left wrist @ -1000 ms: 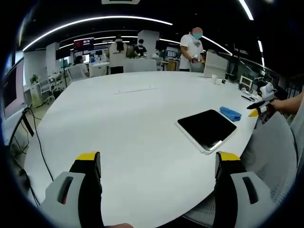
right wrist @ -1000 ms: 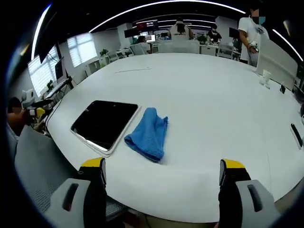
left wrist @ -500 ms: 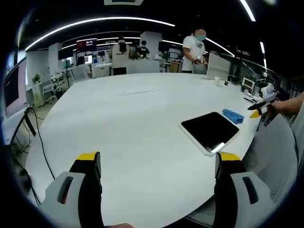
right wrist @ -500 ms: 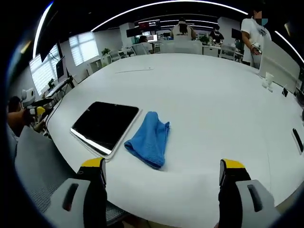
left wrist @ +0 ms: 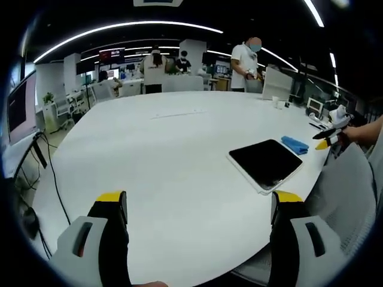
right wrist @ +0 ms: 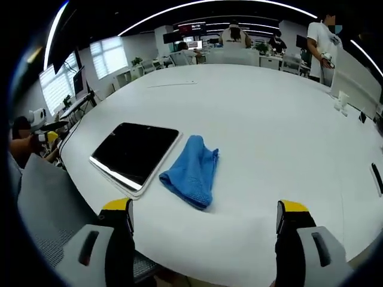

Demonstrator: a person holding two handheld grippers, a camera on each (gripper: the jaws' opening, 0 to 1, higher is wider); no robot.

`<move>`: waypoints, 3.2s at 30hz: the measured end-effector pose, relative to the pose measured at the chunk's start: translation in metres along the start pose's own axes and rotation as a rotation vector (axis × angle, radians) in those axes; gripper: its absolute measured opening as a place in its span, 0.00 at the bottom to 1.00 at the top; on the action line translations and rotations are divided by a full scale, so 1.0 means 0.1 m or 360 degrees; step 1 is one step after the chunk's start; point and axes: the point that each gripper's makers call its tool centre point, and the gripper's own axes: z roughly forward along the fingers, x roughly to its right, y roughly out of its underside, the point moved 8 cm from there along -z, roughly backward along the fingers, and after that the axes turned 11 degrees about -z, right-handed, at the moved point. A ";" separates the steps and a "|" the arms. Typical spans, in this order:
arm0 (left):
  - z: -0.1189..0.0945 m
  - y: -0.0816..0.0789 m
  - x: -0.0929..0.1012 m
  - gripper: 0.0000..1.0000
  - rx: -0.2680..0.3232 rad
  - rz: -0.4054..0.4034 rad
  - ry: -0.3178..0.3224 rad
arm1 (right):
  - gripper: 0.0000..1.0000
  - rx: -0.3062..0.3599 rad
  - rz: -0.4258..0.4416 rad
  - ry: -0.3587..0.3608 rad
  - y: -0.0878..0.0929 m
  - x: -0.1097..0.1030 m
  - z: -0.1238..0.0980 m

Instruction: Wipe the mirror surface with the cleaning cloth until all visible marks leave the cleaned area.

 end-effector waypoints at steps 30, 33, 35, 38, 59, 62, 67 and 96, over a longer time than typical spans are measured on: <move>0.06 -0.10 -0.03 0.99 -0.0009 0.0051 0.0027 | 0.98 0.0027 0.0004 0.0030 -0.18 0.04 0.04; 0.07 -0.08 -0.03 0.99 0.0005 0.0026 0.0019 | 0.98 0.0027 -0.0026 0.0017 -0.22 0.03 0.04; 0.09 -0.04 -0.03 0.99 0.0000 0.0025 0.0024 | 0.98 0.0047 -0.0019 0.0012 -0.26 0.04 0.03; 0.08 -0.01 0.01 0.99 -0.0017 0.0028 0.0037 | 0.98 0.0037 -0.0016 -0.0001 -0.30 0.01 0.05; 0.15 0.10 0.24 0.99 -0.0051 -0.0007 0.0106 | 0.33 -0.0275 -0.0005 -0.0105 -0.60 -0.14 0.73; 0.15 0.12 0.27 0.99 -0.0056 -0.0006 0.0113 | 0.26 -0.0339 -0.0028 -0.0087 -0.55 -0.16 0.79; 0.14 0.13 0.28 0.99 -0.0071 0.0001 0.0118 | 0.17 -0.0432 -0.0074 0.0013 -0.52 -0.15 0.85; 0.09 0.09 0.31 0.99 -0.0012 -0.0006 0.0098 | 0.00 -0.0544 0.0300 0.0054 -0.71 -0.08 0.80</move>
